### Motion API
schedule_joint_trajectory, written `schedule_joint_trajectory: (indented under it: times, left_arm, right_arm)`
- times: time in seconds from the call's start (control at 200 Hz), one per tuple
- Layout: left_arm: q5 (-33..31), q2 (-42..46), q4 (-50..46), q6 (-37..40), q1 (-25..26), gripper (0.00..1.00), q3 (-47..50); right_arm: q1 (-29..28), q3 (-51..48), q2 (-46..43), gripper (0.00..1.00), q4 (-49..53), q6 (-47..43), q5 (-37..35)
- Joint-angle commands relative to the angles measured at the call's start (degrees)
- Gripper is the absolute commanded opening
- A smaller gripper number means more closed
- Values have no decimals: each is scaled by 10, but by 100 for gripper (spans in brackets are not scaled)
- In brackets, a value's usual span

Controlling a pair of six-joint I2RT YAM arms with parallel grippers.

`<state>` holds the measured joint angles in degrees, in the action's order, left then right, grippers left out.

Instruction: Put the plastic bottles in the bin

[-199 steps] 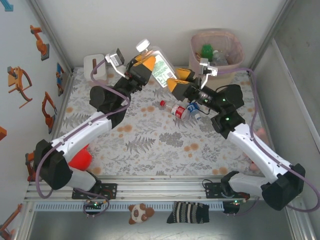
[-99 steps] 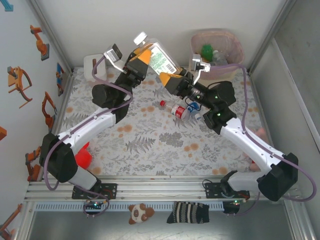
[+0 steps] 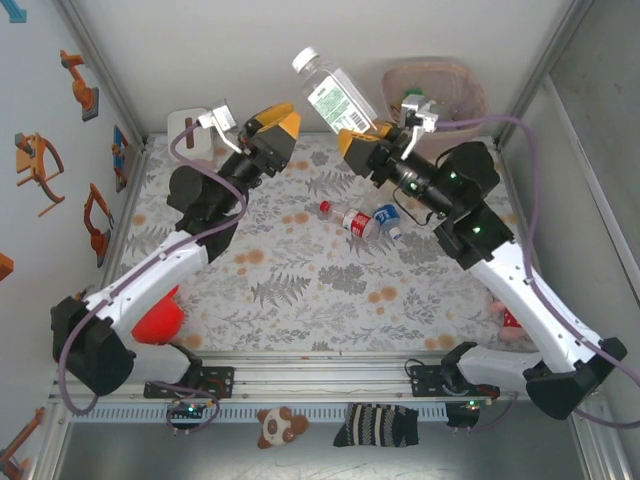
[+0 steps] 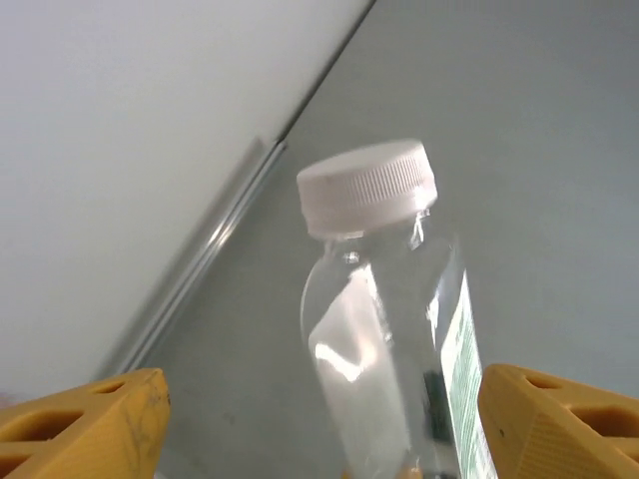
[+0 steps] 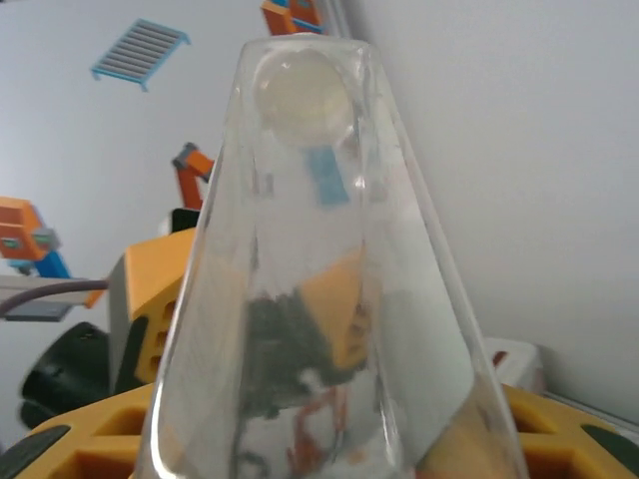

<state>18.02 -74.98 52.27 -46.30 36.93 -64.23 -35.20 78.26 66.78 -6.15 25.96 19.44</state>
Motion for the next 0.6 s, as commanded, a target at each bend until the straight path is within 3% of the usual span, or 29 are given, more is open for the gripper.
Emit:
schedule_joint_trajectory:
  times: [0.0, 0.22, 0.426, 0.596]
  left_arm:
    - [-15, 37, -149, 83, -2, 80, 2]
    - [-23, 75, -235, 115, -2, 80, 24]
    - [-29, 104, -260, 119, -3, 80, 48]
    - [-41, 126, -282, 127, -3, 80, 62]
  right_arm:
    - [27, 53, -4, 32, 152, -43, -78]
    - [138, 146, 40, 26, 281, 22, -94]
    - [240, 198, 110, 21, 296, 111, -82]
    - [289, 261, 189, 14, 322, 230, -114]
